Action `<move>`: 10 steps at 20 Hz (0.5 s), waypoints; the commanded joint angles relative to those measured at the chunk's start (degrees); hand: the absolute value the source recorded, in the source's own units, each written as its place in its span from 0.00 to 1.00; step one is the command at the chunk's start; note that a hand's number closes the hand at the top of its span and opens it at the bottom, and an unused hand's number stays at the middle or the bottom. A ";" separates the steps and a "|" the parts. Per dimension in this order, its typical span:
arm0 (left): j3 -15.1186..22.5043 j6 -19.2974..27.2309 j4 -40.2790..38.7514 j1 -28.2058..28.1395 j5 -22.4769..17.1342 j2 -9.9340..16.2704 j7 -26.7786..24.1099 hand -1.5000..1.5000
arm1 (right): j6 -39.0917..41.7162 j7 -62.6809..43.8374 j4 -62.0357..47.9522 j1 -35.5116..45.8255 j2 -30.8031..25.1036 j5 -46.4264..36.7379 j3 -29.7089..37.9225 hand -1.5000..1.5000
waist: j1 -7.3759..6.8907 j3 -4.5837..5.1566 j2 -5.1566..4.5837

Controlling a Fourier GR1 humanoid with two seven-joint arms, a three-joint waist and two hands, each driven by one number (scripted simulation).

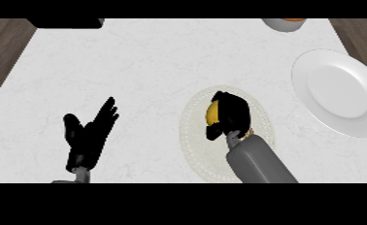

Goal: Pick the lemon from the placemat and place it in the plate

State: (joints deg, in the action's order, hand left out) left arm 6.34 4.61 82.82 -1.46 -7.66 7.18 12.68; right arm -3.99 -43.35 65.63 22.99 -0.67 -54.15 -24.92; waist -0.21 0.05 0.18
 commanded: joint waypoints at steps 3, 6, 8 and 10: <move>-1.08 -0.36 1.12 1.27 0.96 0.20 2.44 0.50 | -3.76 1.88 -1.64 0.84 0.25 -5.45 1.27 1.00 | 0.01 -0.05 -0.15; -1.75 -0.63 -1.15 1.76 0.08 -0.14 0.76 0.50 | -12.27 4.10 4.27 0.53 -0.54 -7.95 -0.23 1.00 | 0.35 -0.06 -0.09; -0.92 -1.34 -2.21 0.64 0.83 -0.75 -1.94 0.50 | -19.37 0.44 -0.05 1.74 0.62 -9.06 -2.36 1.00 | -0.43 -0.06 -0.29; -1.15 -0.99 -2.20 1.30 0.92 -0.64 0.02 0.50 | -22.31 0.02 0.89 0.40 0.64 -10.22 -0.35 1.00 | -0.06 -0.06 -0.22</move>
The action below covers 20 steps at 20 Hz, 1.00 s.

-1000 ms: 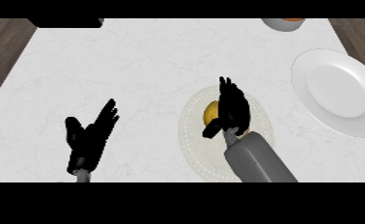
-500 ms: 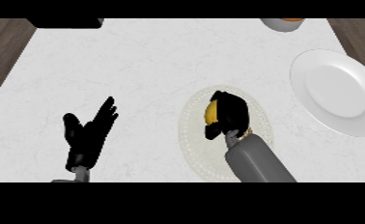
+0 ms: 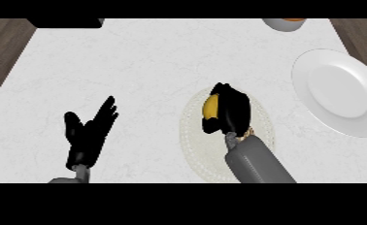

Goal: Pick the lemon from the placemat and place it in the plate

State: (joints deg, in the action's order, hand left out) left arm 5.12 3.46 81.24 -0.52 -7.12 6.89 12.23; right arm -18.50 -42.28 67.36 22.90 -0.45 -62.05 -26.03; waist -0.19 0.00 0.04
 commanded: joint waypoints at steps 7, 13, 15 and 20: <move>0.63 0.48 0.64 -3.17 0.94 -1.07 -0.49 0.50 | -14.17 -16.92 5.58 2.51 0.44 -13.58 -3.14 1.00 | 0.08 0.02 0.12; 0.66 0.31 2.39 -3.52 0.86 -0.96 -0.01 0.50 | -19.97 -17.45 15.79 -3.29 0.06 -16.09 3.97 1.00 | 0.84 -0.02 0.27; -0.82 0.55 4.67 -0.64 -0.10 0.36 3.79 0.50 | -24.44 -15.08 15.12 -3.79 -2.14 -15.33 7.97 1.00 | 0.62 -0.07 0.11; -0.31 0.91 0.05 0.91 1.27 -1.20 1.32 0.50 | -30.48 -9.37 19.40 -7.56 -4.51 -7.96 13.00 1.00 | 0.63 -0.05 -0.10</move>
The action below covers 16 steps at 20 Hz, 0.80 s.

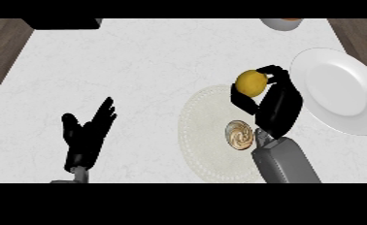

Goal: Pick the lemon from the placemat and place it in the plate

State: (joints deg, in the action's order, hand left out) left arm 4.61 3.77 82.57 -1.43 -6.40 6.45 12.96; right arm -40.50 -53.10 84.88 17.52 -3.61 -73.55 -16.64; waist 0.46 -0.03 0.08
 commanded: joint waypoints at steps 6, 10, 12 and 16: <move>0.81 0.92 1.99 0.84 0.78 -1.16 2.42 0.50 | -13.60 12.22 -5.04 -2.44 -10.57 15.59 12.89 1.00 | -0.71 -0.03 -0.19; -1.99 -2.94 -1.83 2.01 -1.42 1.42 -0.05 0.50 | -17.67 18.00 -10.70 -1.14 -15.91 22.18 18.94 1.00 | -0.69 -0.04 -0.28; 0.07 -0.90 -3.87 1.75 0.60 -1.79 -2.54 0.50 | -23.72 25.59 -18.67 -1.92 -16.05 27.42 19.11 1.00 | -0.97 -0.09 -0.44; 0.49 0.22 -3.80 1.33 1.99 -2.07 -2.46 0.50 | -20.43 38.22 -24.31 1.86 -23.26 43.36 23.14 1.00 | -1.29 -0.16 -0.46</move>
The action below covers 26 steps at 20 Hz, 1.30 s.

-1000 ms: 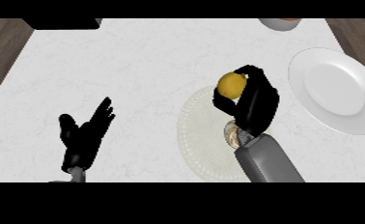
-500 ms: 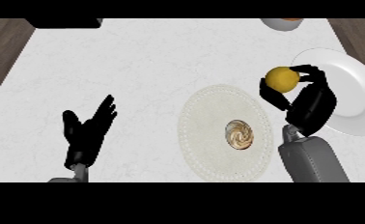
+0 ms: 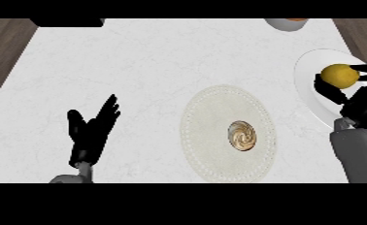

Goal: Pick the lemon from the placemat and place it in the plate

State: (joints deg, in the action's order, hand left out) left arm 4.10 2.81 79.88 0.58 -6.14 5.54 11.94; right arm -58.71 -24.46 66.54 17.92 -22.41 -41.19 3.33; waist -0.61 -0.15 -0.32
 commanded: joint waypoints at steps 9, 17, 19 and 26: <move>-0.10 -1.66 -0.58 -0.48 -0.14 0.13 -1.06 0.50 | 6.78 34.43 -26.07 10.04 -10.11 26.92 15.19 1.00 | -1.04 -0.10 -0.42; 1.11 -2.21 0.69 1.55 0.13 -0.08 0.62 0.50 | 24.24 29.16 -44.25 14.60 -13.83 24.92 13.47 0.00 | -3.01 -0.29 -1.18; 0.84 -0.44 1.40 1.48 0.40 -0.68 2.38 0.50 | 27.38 35.27 -44.27 13.97 -14.66 27.96 16.22 0.00 | -2.72 -0.41 -1.13; 0.42 -1.97 1.88 -1.36 0.03 0.33 -0.50 0.50 | 28.51 52.17 -42.34 15.13 -12.41 38.38 26.93 0.00 | -1.82 -0.37 -0.75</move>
State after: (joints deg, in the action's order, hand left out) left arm 5.44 1.74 81.74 0.18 -5.36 5.05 12.46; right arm -32.07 19.97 23.74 32.29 -34.68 -7.81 25.14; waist -2.83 -0.54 -1.20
